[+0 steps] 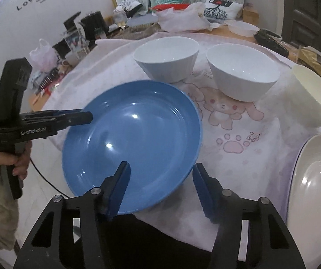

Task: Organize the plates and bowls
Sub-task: 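Grasp the rim of the blue plate with both grippers and lift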

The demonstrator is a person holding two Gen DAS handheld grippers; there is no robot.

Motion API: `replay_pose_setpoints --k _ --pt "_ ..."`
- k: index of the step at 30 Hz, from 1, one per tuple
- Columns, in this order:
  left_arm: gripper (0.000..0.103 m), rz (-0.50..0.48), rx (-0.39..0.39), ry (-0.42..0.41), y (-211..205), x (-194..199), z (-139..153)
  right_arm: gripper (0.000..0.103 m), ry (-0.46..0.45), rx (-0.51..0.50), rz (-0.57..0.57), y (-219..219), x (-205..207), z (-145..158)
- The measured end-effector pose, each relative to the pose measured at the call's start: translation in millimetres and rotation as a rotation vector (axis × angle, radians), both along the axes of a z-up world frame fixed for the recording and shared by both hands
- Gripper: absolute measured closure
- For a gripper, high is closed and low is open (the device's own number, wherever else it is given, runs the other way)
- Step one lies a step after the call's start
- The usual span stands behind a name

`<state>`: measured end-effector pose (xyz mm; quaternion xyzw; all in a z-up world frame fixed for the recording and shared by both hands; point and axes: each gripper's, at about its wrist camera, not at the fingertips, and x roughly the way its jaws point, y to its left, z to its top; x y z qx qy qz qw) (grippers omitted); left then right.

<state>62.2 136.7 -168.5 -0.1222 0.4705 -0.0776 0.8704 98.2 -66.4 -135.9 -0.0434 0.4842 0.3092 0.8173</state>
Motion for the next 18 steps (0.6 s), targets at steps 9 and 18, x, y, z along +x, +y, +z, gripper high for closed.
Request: replay_pose_setpoints --k 9,18 --pt "0.093 0.004 0.053 0.001 0 0 -4 0.075 0.026 -0.065 -0.033 0 2 -8" --pt "0.094 0.001 0.079 -0.017 -8 -7 9 0.078 0.0 -0.079 -0.056 -6 -5 -2"
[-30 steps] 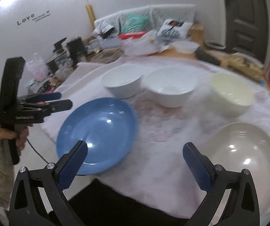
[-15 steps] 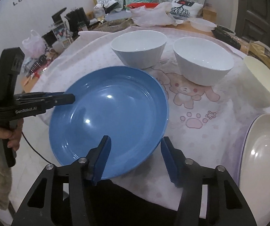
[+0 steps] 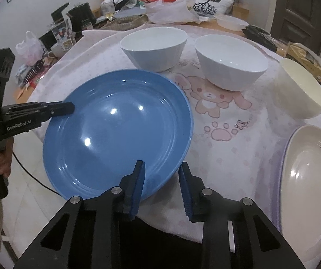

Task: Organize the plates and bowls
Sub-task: 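Grasp the rim of the blue plate with both grippers and lift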

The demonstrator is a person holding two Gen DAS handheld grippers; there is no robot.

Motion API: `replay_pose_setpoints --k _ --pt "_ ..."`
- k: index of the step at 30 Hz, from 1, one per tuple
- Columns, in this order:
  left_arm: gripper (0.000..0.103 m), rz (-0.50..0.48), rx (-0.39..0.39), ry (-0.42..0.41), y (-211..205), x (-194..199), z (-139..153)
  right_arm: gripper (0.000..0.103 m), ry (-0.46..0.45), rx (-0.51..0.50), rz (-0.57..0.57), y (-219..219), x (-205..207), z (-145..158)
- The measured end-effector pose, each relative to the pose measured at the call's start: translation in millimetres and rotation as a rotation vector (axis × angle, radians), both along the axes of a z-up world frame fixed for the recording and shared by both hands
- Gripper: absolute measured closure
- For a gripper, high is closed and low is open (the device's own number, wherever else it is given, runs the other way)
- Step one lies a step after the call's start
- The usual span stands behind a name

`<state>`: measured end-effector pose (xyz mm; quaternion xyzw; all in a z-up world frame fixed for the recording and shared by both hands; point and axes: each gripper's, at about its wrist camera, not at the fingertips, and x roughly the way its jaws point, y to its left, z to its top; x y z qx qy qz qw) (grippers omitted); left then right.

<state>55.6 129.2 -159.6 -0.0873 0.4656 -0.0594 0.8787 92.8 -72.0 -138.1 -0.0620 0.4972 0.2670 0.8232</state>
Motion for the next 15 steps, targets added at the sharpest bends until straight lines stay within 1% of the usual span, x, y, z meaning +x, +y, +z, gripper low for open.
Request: replay_pose_setpoints --k 8,15 --pt "0.094 -0.014 0.017 -0.037 -14 -1 26 0.078 -0.024 0.049 -0.034 -22 -2 14" --pt "0.094 -0.043 0.037 -0.057 -40 4 43 0.078 -0.055 0.075 -0.068 -49 -5 27"
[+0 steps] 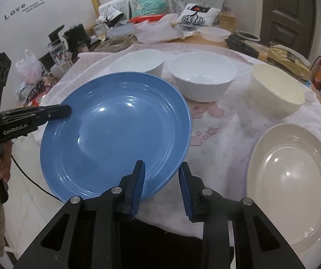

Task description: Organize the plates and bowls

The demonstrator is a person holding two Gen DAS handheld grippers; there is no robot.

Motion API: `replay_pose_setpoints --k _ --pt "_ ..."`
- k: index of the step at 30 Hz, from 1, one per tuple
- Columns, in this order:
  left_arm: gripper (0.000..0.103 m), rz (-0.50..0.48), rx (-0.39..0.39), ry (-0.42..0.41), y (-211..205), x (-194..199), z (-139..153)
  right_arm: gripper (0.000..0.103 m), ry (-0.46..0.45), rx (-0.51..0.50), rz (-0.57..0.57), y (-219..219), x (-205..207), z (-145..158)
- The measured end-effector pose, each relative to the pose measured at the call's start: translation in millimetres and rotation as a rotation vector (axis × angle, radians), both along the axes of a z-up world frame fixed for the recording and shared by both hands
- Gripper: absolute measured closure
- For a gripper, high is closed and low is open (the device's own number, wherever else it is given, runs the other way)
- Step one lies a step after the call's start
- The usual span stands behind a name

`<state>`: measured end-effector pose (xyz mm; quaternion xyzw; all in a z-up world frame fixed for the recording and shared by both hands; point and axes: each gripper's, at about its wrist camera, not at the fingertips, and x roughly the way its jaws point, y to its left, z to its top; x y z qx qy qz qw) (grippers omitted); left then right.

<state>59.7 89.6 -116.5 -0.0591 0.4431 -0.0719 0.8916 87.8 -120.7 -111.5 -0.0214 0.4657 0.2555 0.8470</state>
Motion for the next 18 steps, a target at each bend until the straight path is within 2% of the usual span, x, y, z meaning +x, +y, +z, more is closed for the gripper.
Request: replay_pose_setpoints --k 7,18 --pt "0.094 -0.04 0.007 -0.015 -36 11 12 0.078 -0.041 0.016 -0.055 -39 -3 13" --pt "0.094 -0.145 0.031 -0.029 -115 29 26 0.077 -0.078 0.03 -0.189 -117 -5 20"
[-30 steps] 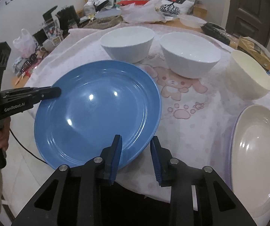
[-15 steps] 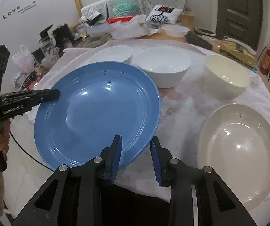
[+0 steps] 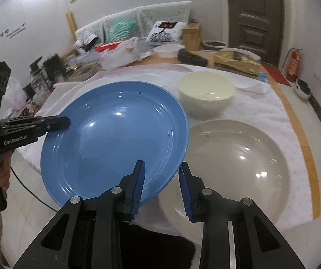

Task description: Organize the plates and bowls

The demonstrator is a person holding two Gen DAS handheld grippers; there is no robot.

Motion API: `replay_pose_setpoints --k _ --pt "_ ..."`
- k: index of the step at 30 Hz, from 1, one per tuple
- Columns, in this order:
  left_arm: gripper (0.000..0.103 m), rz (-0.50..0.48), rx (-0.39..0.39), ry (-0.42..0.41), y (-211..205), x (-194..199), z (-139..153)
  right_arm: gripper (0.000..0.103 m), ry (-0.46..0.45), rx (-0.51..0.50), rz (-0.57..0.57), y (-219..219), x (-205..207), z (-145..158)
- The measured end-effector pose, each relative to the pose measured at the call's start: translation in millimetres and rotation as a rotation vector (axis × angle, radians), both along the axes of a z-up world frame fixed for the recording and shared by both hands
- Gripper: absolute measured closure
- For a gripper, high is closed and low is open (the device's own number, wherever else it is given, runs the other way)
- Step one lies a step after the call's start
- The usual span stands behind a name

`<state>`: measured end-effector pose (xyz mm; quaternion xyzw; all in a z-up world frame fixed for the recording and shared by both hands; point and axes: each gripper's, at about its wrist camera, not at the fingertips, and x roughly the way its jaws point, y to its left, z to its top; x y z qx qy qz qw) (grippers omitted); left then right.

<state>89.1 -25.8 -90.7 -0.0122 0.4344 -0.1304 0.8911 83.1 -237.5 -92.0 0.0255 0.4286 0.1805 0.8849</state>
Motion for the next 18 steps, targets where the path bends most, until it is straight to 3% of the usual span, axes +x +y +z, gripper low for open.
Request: replay_pose_setpoints --k 18 --pt "0.094 -0.149 0.075 0.086 -118 37 -31 0.077 -0.002 -0.038 -0.157 -96 -5 -20"
